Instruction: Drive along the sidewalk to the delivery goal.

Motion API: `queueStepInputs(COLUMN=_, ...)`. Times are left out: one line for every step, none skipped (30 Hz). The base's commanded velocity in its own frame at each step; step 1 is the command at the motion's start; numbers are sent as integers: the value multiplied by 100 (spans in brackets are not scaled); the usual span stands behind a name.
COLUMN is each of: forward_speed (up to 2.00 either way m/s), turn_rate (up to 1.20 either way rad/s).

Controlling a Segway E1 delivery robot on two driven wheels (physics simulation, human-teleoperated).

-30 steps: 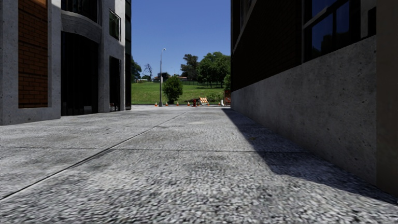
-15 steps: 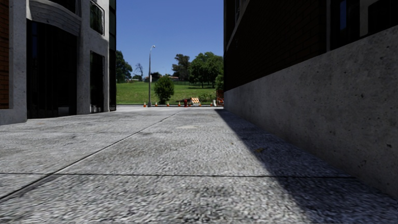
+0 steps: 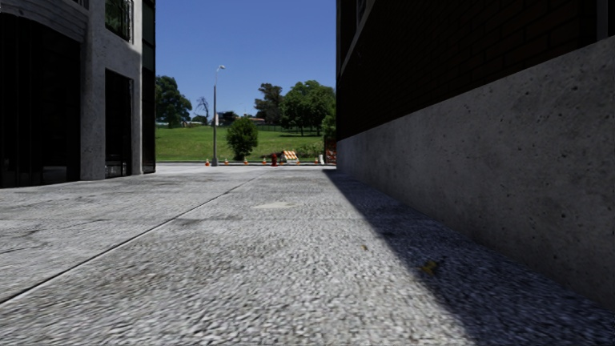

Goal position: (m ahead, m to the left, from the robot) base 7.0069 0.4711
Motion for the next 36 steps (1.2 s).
queueStepInputs(forward_speed=200, turn_rate=-9)
queueStepInputs(forward_speed=200, turn_rate=0)
queueStepInputs(forward_speed=200, turn_rate=0)
queueStepInputs(forward_speed=200, turn_rate=0)
queueStepInputs(forward_speed=200, turn_rate=0)
queueStepInputs(forward_speed=200, turn_rate=0)
queueStepInputs(forward_speed=200, turn_rate=0)
queueStepInputs(forward_speed=200, turn_rate=0)
queueStepInputs(forward_speed=200, turn_rate=0)
queueStepInputs(forward_speed=200, turn_rate=0)
queueStepInputs(forward_speed=200, turn_rate=0)
queueStepInputs(forward_speed=200, turn_rate=0)
queueStepInputs(forward_speed=200, turn_rate=0)
queueStepInputs(forward_speed=200, turn_rate=0)
queueStepInputs(forward_speed=200, turn_rate=0)
queueStepInputs(forward_speed=200, turn_rate=0)
queueStepInputs(forward_speed=200, turn_rate=0)
queueStepInputs(forward_speed=200, turn_rate=0)
queueStepInputs(forward_speed=200, turn_rate=0)
queueStepInputs(forward_speed=200, turn_rate=0)
queueStepInputs(forward_speed=200, turn_rate=0)
queueStepInputs(forward_speed=200, turn_rate=0)
queueStepInputs(forward_speed=200, turn_rate=0)
queueStepInputs(forward_speed=200, turn_rate=0)
queueStepInputs(forward_speed=200, turn_rate=0)
queueStepInputs(forward_speed=200, turn_rate=0)
queueStepInputs(forward_speed=200, turn_rate=0)
queueStepInputs(forward_speed=200, turn_rate=0)
queueStepInputs(forward_speed=200, turn_rate=0)
queueStepInputs(forward_speed=200, turn_rate=0)
queueStepInputs(forward_speed=200, turn_rate=0)
queueStepInputs(forward_speed=200, turn_rate=0)
queueStepInputs(forward_speed=200, turn_rate=0)
queueStepInputs(forward_speed=200, turn_rate=0)
queueStepInputs(forward_speed=200, turn_rate=0)
queueStepInputs(forward_speed=200, turn_rate=0)
